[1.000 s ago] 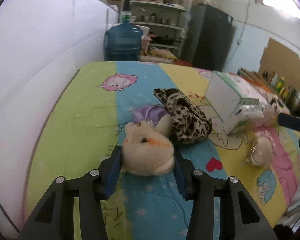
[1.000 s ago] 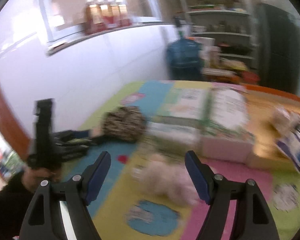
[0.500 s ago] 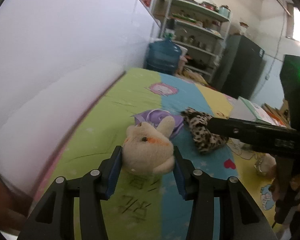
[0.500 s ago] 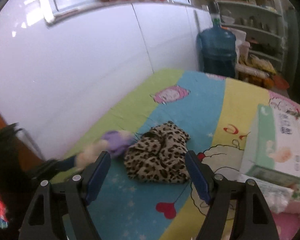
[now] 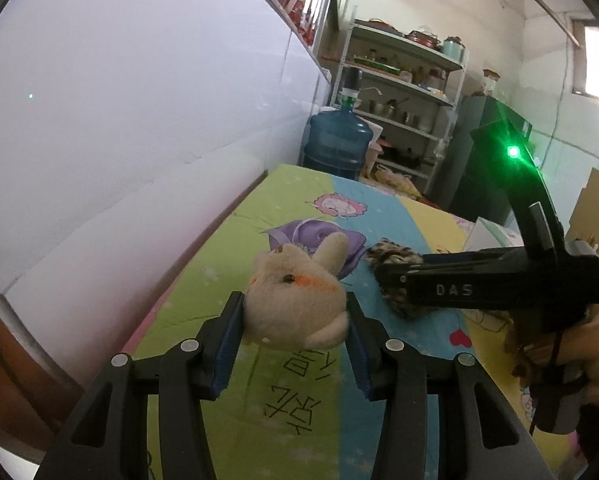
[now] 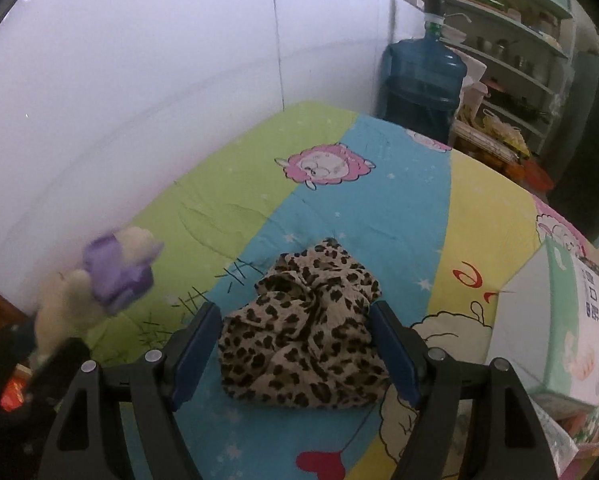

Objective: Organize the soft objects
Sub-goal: 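Close the right tool on the leopard-print scrunchie and lift it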

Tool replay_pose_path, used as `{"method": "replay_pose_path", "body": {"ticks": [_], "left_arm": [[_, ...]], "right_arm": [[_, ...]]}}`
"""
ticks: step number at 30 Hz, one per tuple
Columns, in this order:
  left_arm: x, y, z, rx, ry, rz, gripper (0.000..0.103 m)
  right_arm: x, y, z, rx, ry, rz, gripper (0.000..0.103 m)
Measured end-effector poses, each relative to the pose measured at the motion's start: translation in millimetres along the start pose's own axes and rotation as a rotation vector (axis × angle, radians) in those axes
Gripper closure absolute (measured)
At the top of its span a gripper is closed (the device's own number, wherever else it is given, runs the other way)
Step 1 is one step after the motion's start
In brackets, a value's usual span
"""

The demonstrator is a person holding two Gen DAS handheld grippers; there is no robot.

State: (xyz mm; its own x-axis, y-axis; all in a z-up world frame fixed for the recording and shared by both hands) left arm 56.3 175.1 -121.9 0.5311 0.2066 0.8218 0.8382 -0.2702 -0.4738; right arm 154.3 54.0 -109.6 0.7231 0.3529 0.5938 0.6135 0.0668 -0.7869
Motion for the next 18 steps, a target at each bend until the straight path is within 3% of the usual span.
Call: {"method": "replay_pose_path", "body": {"ticks": [3,5,18], "left_arm": [[0,3,0,-0.016,-0.015,0.005,0.054],[1,6,1,-0.018,-0.020,0.003,0.054],[35,19,-13,-0.068,-0.039,-0.028,0.054]], "right_arm": [[2,4,1,-0.017,-0.002,0.005,0.079],[3,3,0,-0.002,0.009,0.000,0.087],[23,-38,-34,-0.020,0.112,-0.139,0.091]]}}
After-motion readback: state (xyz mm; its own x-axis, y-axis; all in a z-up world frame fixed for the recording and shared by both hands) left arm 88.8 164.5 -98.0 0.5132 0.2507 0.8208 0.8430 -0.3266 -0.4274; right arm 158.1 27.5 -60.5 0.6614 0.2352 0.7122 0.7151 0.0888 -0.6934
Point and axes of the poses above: each gripper's, at about its wrist camera, not at the fingertips, and y roughly the way its jaws point, z to its left, x to its top, the point moved 6 cm from there along y, roughly the way its jaws point, and after that the axes turned 13 degrees about -x, right-handed, at the moved point
